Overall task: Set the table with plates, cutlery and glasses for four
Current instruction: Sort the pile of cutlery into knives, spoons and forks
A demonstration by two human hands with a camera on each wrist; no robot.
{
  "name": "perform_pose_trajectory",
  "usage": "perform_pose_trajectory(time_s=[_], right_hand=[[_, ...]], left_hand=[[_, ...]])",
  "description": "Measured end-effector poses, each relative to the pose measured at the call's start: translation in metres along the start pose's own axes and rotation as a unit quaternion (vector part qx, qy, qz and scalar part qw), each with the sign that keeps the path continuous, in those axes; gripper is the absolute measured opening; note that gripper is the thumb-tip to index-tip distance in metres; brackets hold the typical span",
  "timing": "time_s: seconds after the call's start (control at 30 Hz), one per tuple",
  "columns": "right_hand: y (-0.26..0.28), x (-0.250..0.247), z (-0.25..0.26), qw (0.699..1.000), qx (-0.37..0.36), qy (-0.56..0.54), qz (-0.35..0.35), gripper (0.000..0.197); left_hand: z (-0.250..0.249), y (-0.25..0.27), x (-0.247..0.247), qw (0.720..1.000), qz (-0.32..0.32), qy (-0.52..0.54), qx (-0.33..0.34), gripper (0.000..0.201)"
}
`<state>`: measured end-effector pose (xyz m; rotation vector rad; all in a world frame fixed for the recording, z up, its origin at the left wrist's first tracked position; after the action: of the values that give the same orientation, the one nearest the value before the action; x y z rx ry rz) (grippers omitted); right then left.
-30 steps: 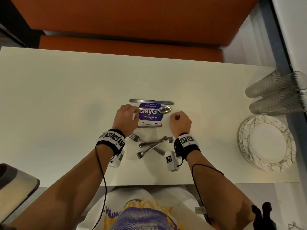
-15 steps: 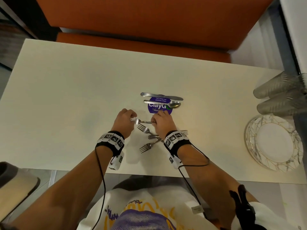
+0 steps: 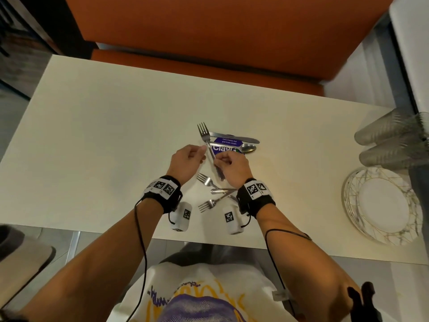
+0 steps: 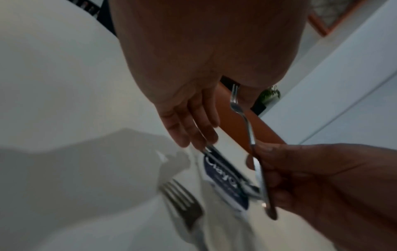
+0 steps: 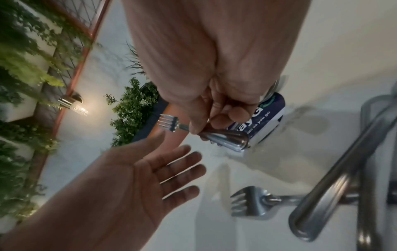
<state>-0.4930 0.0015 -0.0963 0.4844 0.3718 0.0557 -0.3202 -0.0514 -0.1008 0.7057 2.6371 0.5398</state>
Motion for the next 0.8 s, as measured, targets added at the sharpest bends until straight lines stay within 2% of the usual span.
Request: perform_pose_trajectory(time_s=[0.07,0.3,0.53,0.67,0.8], right_hand=[[0.006,0.006,0.003,1.0,-0.013,-0.015,0.007,0.019],[0.019,0.02,-0.006,1.0,-0.011,-0.007,0.016,0.019],[0.021,0.027,-0.034,0.986,0.058,0.155,0.03,0.019],[0.017,0.042,-0.037,0.95,0.077,0.297,0.057,0.034],[0.012,0.053,-0.029,0.923,0.055,0.377,0.046,0.026]], left_hand=[[-0.005,0.0,0.008,0.999,0.016,0.027,0.007,0.03],[0.0,0.01,0.012,0.993,0.0,0.114,0.007,0.018],[0.006,0.025,-0.005,0.993,-0.015,0.113,-0.005,0.02],[0.01,0.031,-0.011,0.996,-0.015,0.088,-0.014,0.019],[0.013,0.038,-0.02,0.995,-0.026,0.088,-0.024,0.018]])
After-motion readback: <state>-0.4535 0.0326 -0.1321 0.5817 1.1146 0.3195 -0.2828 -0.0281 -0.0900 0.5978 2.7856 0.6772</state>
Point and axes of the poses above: each hand's wrist, its own y-axis away from the middle knuckle, its own x-axis out of the palm, z = x × y, the point moved 4 cm from there along -y, towards the middle knuckle, and after that the axes turned 14 degrees about z, right-handed, at the moved point
